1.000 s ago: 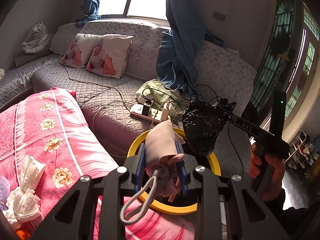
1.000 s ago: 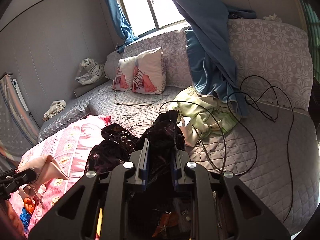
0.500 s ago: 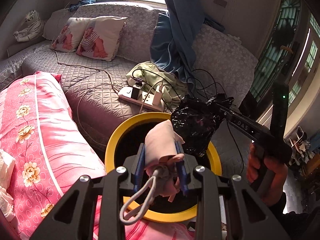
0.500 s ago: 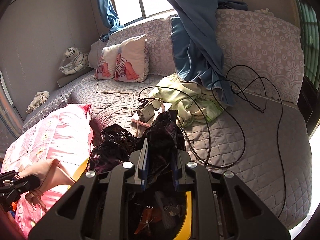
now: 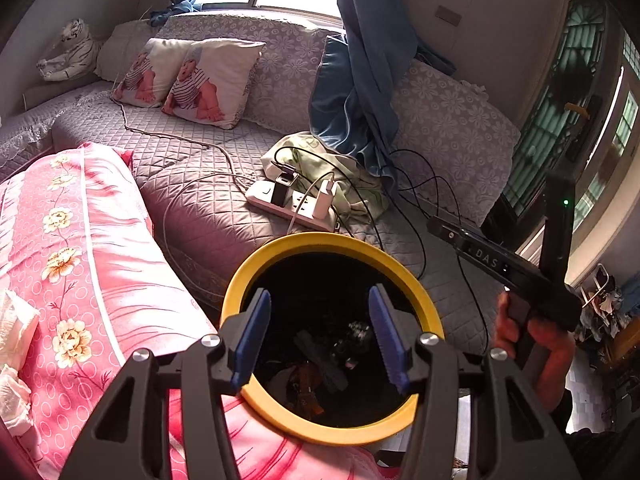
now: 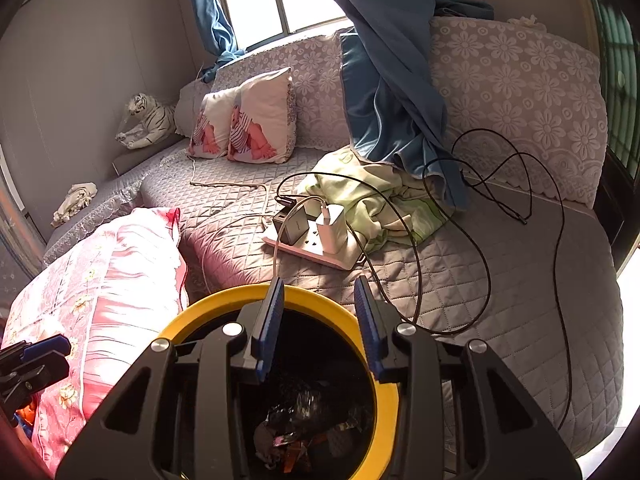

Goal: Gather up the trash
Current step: 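Move both open tools back over the gloves on the bed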

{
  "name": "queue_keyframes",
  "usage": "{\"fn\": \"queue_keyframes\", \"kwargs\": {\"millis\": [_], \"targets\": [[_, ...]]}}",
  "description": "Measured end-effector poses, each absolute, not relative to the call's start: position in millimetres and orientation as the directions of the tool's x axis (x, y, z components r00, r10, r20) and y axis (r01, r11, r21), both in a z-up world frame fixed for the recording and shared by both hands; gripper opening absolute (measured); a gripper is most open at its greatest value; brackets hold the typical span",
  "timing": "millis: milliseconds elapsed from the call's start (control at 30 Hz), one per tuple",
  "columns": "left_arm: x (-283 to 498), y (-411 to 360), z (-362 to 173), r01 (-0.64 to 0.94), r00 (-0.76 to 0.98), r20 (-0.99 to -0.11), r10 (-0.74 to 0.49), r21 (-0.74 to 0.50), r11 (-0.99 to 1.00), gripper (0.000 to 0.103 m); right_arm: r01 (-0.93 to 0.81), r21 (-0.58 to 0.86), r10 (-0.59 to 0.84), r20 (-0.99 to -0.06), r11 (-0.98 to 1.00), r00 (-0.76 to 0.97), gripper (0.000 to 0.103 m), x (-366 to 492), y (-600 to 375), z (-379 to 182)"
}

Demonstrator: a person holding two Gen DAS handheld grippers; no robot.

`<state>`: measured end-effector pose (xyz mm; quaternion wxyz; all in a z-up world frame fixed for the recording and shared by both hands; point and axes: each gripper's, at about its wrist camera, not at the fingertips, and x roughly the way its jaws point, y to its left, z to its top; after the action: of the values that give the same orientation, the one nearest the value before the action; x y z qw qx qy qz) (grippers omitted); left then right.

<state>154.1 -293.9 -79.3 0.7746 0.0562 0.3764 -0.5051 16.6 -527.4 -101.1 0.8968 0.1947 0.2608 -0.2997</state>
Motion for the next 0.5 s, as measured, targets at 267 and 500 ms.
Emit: {"fn": "queue_keyframes", "kwargs": {"millis": [267,500], "targets": [[162,-245,-57,0.789,0.295,-0.612,-0.734,-0.277,0.549,0.048,0.555,0.214,-0.362,-0.563,0.804,0.743,0.034,31,-500,-85],[168,-168,-37,0.721,0.418,-0.588,-0.692,-0.249,0.647,0.048,0.394,0.254,-0.209,-0.54,0.883,0.815,0.035,61,-454,-70]]}}
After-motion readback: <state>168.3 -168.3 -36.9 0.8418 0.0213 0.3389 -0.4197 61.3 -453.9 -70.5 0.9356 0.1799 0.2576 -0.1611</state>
